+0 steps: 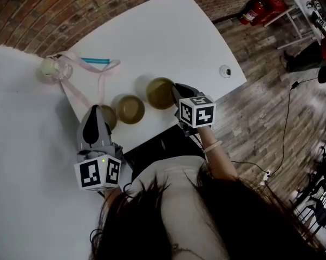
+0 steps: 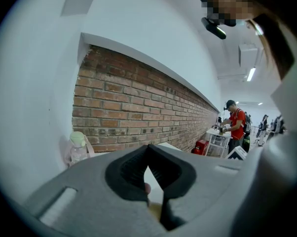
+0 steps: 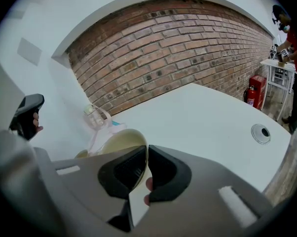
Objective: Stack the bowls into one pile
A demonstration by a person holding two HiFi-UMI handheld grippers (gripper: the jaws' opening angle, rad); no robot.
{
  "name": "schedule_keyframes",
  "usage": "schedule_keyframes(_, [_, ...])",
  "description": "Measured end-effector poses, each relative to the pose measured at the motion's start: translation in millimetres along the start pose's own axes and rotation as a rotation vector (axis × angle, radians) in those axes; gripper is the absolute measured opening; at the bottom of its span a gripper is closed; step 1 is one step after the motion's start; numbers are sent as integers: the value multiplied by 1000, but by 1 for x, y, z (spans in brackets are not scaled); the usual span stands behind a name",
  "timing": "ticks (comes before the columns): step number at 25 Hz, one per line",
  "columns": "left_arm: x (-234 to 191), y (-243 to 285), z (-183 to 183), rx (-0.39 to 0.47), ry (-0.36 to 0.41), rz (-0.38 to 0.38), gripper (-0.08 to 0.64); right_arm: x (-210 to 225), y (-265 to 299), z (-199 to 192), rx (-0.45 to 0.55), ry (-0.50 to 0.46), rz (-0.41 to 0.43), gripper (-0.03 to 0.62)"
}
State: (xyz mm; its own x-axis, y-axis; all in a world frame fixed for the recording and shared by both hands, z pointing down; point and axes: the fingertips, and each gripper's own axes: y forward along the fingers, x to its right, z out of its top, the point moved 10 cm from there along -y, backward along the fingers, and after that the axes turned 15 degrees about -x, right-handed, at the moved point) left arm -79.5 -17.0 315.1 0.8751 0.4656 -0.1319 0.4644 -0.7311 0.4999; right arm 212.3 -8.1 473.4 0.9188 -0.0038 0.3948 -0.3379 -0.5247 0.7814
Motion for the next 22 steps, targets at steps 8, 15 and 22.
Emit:
schedule_keyframes(8, [-11, -9, -3, 18, -23, 28, 0, -14, 6, 5, -8, -28, 20, 21])
schedule_keyframes(15, [-19, -20, -6, 30, -45, 62, 0, -27, 11, 10, -19, -57, 48, 21])
schedule_keyframes(22, [-27, -31, -9, 44, -62, 92, 0, -43, 18, 13, -31, -92, 75, 21])
